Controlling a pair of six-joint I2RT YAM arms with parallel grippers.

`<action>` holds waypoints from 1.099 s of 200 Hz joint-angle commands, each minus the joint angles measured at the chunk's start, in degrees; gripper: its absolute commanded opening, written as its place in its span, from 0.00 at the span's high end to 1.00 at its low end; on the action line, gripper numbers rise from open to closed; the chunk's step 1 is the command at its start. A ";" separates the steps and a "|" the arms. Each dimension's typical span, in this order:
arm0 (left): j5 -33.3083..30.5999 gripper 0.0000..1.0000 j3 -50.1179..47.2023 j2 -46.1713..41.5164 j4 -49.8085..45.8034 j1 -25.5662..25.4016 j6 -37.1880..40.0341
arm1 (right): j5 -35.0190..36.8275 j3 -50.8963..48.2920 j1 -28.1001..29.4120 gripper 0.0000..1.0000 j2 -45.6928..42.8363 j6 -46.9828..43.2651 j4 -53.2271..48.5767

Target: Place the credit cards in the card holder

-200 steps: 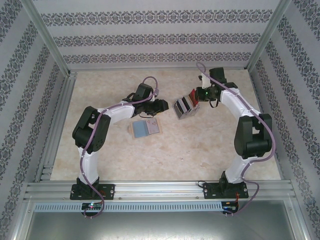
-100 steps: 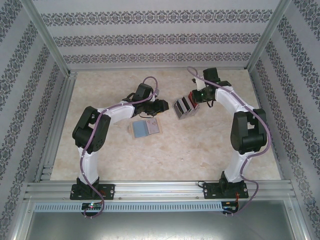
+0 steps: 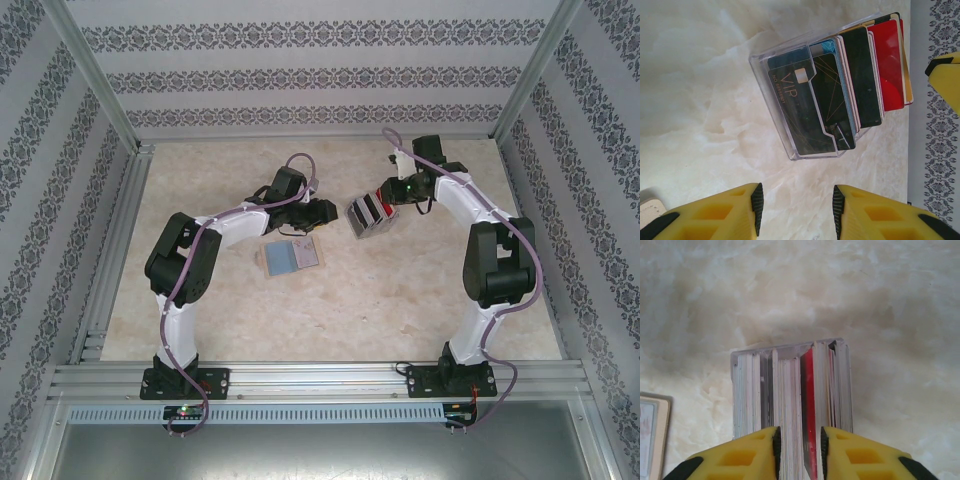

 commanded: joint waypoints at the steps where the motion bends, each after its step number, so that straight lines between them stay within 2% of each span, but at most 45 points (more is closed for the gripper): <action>1: 0.61 0.56 0.24 0.86 2.13 0.07 -0.20 | 5.21 0.34 -0.22 0.61 -0.04 0.95 -0.78; 22: 0.77 0.56 0.48 1.19 2.53 0.11 -0.47 | 12.26 0.91 0.61 0.52 0.60 -0.85 -2.30; 48: 1.19 0.56 1.16 1.74 2.73 0.01 -0.77 | 12.53 2.34 1.22 0.49 2.53 -1.63 -3.96; 116: 1.58 0.56 1.56 2.10 2.39 -0.25 -0.74 | 12.01 6.43 2.91 0.47 7.63 -1.60 -5.51; 154: 1.40 0.56 1.52 2.24 2.14 -0.38 -0.66 | 10.37 4.76 2.80 0.47 5.82 -0.70 -3.47; 190: 1.93 0.56 1.65 2.49 2.53 -0.40 -0.82 | 13.30 6.68 2.67 0.47 7.83 -1.36 -5.85; 220: 1.75 0.56 1.30 2.27 2.52 -0.33 -0.81 | 14.08 5.14 2.16 0.48 6.24 -1.14 -4.92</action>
